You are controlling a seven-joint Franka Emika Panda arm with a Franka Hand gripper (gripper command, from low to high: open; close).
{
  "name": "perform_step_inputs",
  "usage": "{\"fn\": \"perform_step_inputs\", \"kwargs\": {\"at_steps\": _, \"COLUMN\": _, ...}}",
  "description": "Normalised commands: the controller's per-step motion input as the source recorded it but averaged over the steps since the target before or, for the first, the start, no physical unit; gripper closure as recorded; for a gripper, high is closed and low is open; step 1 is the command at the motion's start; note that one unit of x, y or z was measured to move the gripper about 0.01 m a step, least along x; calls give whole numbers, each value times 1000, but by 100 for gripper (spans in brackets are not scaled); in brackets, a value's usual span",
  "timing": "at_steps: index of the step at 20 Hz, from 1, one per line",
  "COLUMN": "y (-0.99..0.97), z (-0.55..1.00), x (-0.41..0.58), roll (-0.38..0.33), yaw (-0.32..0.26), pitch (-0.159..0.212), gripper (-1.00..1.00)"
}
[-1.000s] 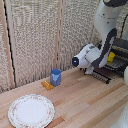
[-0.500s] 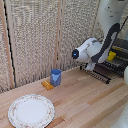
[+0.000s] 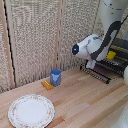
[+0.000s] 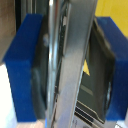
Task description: Please reach out your grabber to the yellow dish. Tenderly grip the yellow dish using your grabber. Set the yellow dish on the baking sheet. Posit your grabber on the rim of the baking sheet carrying the yellow dish. Mindfully slide the baking sheet with the yellow dish into the oven. Let go of your grabber's hold on the baking sheet's edge when it is entirely in the oven.
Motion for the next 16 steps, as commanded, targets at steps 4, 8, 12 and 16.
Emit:
{"fn": "perform_step_inputs", "kwargs": {"at_steps": 4, "y": -915, "z": 449, "x": 317, "roll": 142, "yaw": -1, "pitch": -54, "gripper": 100}}
{"fn": "perform_step_inputs", "kwargs": {"at_steps": 8, "y": -939, "z": 326, "x": 319, "roll": 147, "yaw": 0, "pitch": -56, "gripper": 100}}
{"fn": "perform_step_inputs", "kwargs": {"at_steps": 12, "y": -944, "z": 111, "x": 318, "roll": 148, "yaw": 0, "pitch": -48, "gripper": 100}}
{"fn": "perform_step_inputs", "kwargs": {"at_steps": 16, "y": -847, "z": -16, "x": 181, "roll": 53, "yaw": 17, "pitch": -68, "gripper": 100}}
